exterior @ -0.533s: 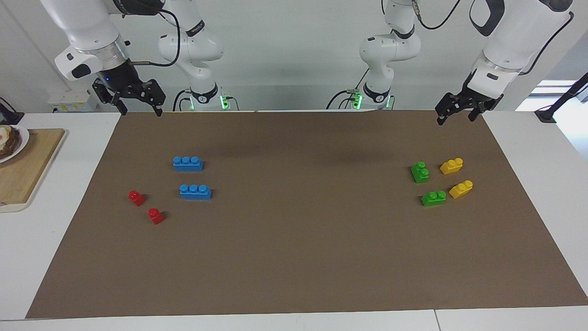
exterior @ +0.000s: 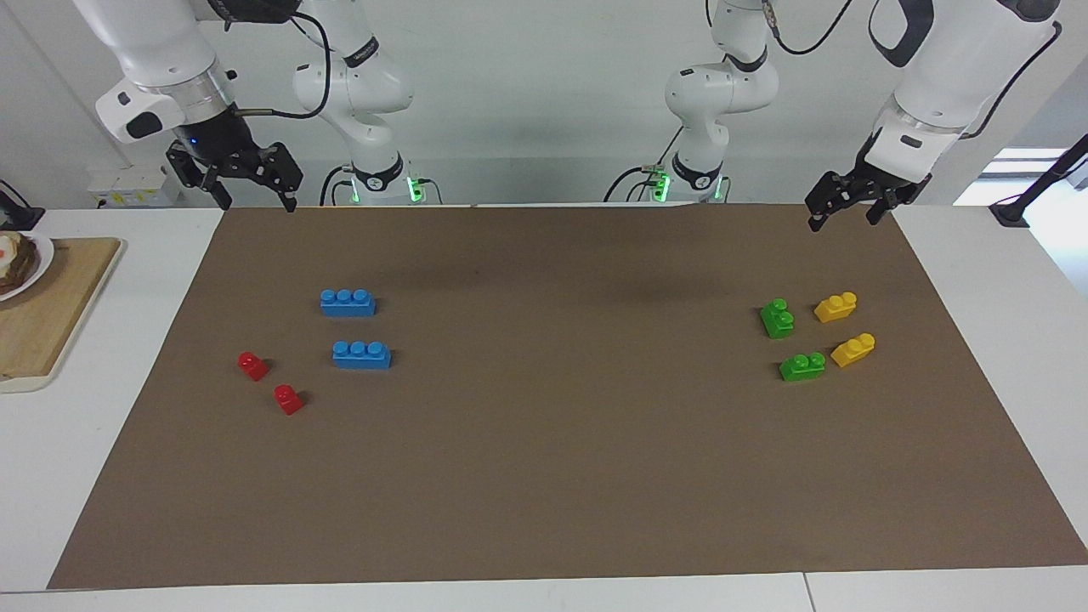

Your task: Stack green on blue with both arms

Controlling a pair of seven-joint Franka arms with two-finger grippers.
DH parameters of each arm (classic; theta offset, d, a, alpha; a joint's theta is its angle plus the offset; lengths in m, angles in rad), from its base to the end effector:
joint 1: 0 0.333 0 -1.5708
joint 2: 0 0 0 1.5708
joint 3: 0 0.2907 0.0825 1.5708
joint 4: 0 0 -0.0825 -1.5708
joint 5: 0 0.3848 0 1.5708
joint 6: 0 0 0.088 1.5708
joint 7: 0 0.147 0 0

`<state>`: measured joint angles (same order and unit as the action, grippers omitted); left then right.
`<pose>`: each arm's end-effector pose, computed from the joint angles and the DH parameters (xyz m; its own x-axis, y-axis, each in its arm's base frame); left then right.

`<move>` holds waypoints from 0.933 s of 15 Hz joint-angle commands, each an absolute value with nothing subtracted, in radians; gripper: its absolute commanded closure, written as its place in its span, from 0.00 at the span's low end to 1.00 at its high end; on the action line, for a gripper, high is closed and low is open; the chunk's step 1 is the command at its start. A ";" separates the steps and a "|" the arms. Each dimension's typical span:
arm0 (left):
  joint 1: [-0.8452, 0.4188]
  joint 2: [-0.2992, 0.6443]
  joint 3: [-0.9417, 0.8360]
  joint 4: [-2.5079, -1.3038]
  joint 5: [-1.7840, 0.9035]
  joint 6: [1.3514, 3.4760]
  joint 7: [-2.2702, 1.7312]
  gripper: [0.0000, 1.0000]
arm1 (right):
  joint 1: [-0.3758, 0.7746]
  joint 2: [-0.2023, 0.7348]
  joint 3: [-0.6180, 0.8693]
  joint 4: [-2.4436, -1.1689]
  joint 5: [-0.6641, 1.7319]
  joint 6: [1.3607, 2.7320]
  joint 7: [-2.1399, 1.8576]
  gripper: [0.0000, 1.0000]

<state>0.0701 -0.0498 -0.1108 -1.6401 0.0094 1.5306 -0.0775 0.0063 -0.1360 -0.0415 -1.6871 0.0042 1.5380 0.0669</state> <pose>0.5330 -0.0214 0.5503 0.9976 0.0377 -0.0586 0.0366 -0.9991 -0.0195 0.5112 -0.0185 0.5741 0.9948 -0.1013 -0.0138 -0.1015 -0.9948 -0.0089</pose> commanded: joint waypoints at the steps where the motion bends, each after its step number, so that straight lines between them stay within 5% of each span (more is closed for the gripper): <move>1: 0.069 -0.067 -0.109 -1.652 0.009 1.522 -0.090 0.00 | -0.014 -0.147 -0.047 -1.690 -0.006 1.537 0.048 0.00; 14: 0.066 -0.067 -0.109 -1.652 0.009 1.517 -0.091 0.00 | -0.017 -0.147 -0.044 -1.706 0.020 1.621 0.493 0.00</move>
